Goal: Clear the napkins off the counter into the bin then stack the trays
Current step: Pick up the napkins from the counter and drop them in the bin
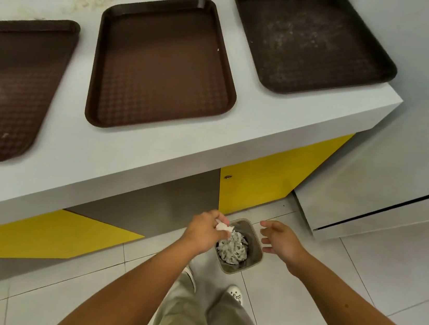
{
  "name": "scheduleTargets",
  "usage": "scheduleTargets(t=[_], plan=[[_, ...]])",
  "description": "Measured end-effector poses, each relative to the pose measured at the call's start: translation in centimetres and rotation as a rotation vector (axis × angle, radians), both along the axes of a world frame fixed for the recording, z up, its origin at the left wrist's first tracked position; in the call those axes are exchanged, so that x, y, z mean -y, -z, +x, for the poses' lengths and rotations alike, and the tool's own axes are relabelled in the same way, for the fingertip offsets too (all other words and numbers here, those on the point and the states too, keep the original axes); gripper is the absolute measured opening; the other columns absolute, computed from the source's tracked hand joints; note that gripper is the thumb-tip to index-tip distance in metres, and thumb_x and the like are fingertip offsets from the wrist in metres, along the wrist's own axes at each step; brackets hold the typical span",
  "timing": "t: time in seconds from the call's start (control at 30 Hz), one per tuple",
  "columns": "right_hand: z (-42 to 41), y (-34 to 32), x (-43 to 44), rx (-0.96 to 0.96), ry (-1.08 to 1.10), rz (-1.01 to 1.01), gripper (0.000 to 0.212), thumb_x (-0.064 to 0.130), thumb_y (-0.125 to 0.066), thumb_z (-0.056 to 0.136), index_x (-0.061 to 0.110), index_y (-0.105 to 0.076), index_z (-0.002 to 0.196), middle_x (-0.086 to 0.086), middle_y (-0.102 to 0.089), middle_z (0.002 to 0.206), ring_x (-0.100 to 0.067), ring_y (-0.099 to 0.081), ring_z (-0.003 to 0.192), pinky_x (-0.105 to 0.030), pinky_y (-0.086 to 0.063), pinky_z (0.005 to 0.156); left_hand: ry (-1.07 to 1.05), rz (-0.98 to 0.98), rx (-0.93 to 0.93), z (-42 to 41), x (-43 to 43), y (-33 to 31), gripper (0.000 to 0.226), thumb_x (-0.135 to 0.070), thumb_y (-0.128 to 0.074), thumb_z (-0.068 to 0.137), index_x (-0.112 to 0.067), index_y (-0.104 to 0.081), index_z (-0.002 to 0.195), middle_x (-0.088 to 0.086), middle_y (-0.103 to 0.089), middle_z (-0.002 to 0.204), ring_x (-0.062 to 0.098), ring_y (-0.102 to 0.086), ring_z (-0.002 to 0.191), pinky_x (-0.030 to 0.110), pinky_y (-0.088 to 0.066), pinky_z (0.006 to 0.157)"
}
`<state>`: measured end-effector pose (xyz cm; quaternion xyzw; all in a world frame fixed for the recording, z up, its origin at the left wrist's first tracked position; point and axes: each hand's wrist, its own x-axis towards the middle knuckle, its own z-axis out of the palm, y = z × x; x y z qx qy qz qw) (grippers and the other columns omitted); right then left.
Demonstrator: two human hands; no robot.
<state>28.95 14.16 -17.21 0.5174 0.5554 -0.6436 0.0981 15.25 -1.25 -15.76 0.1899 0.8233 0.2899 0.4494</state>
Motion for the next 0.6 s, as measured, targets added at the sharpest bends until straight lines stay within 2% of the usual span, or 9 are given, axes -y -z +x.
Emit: scheduleTargets(t=[0.07, 0.17, 0.23, 0.3, 0.37, 0.47, 0.6], plan=[[0.5, -0.2, -0.4, -0.008, 0.019, 0.033, 0.024, 0.005, -0.044, 0.098, 0.011, -0.06, 0.114, -0.008, -0.061, 0.095, -0.018, -0.058, 0.077, -0.028, -0.051, 0.066, -0.003, 0.0, -0.019, 0.6, -0.9, 0.9, 0.022, -0.03, -0.077, 0.08, -0.034, -0.064, 0.098, 0.005, -0.065, 0.113, 0.016, -0.062, 0.09, 0.02, -0.047, 0.062], [1.3, -0.4, -0.7, -0.03, 0.043, 0.074, 0.023, 0.003, -0.044, 0.098, 0.011, -0.06, 0.113, -0.003, -0.061, 0.093, -0.016, -0.057, 0.079, -0.025, -0.05, 0.064, 0.114, -0.073, -0.058, 1.4, -2.1, 2.2, 0.042, -0.037, -0.075, 0.081, -0.034, -0.059, 0.12, 0.004, -0.064, 0.12, 0.019, -0.06, 0.109, 0.025, -0.047, 0.084], [1.9, -0.4, -0.9, -0.03, 0.025, 0.12, 0.025, 0.005, -0.044, 0.098, 0.012, -0.06, 0.116, -0.004, -0.062, 0.1, -0.014, -0.058, 0.087, -0.024, -0.05, 0.065, 0.187, -0.132, -0.058, 1.7, -2.7, 2.6, 0.058, -0.039, -0.074, 0.082, -0.03, -0.049, 0.134, 0.003, -0.066, 0.122, 0.022, -0.057, 0.116, 0.03, -0.046, 0.092], [2.6, -0.5, -0.9, -0.024, -0.004, 0.154, 0.027, 0.007, -0.045, 0.098, 0.014, -0.06, 0.118, -0.004, -0.061, 0.108, -0.016, -0.059, 0.093, -0.024, -0.051, 0.067, 0.236, -0.155, -0.083, 1.6, -2.9, 2.6, 0.061, -0.039, -0.071, 0.084, -0.028, -0.045, 0.138, 0.001, -0.066, 0.123, 0.022, -0.056, 0.119, 0.035, -0.047, 0.096], [3.0, -0.8, -0.8, -0.031, -0.01, 0.164, 0.027, 0.007, -0.044, 0.098, 0.015, -0.06, 0.119, -0.002, -0.06, 0.106, -0.016, -0.059, 0.093, -0.025, -0.052, 0.069, 0.273, -0.14, -0.136, 1.2, -2.8, 1.7, 0.051, -0.037, -0.067, 0.088, -0.027, -0.048, 0.135, -0.003, -0.066, 0.119, 0.019, -0.056, 0.116, 0.036, -0.048, 0.095], [2.6, -1.9, -0.5, -0.075, -0.007, 0.178, 0.025, 0.005, -0.045, 0.098, 0.012, -0.062, 0.115, -0.001, -0.06, 0.096, -0.016, -0.058, 0.087, -0.027, -0.051, 0.07, 0.299, -0.092, -0.228, 0.2, -2.6, -0.5, 0.029, -0.036, -0.061, 0.092, -0.029, -0.058, 0.12, -0.009, -0.067, 0.108, 0.013, -0.061, 0.104, 0.03, -0.048, 0.087], [0.7, -3.9, 0.0, -0.161, -0.078, 0.218, 0.018, 0.011, -0.049, 0.098, 0.014, -0.064, 0.109, -0.004, -0.059, 0.096, -0.017, -0.057, 0.084, -0.031, -0.049, 0.073, 0.262, 0.014, -0.304, -1.0, -2.2, -4.4, 0.02, -0.033, -0.059, 0.091, -0.03, -0.064, 0.11, -0.014, -0.062, 0.096, 0.01, -0.061, 0.094, 0.028, -0.047, 0.081]])
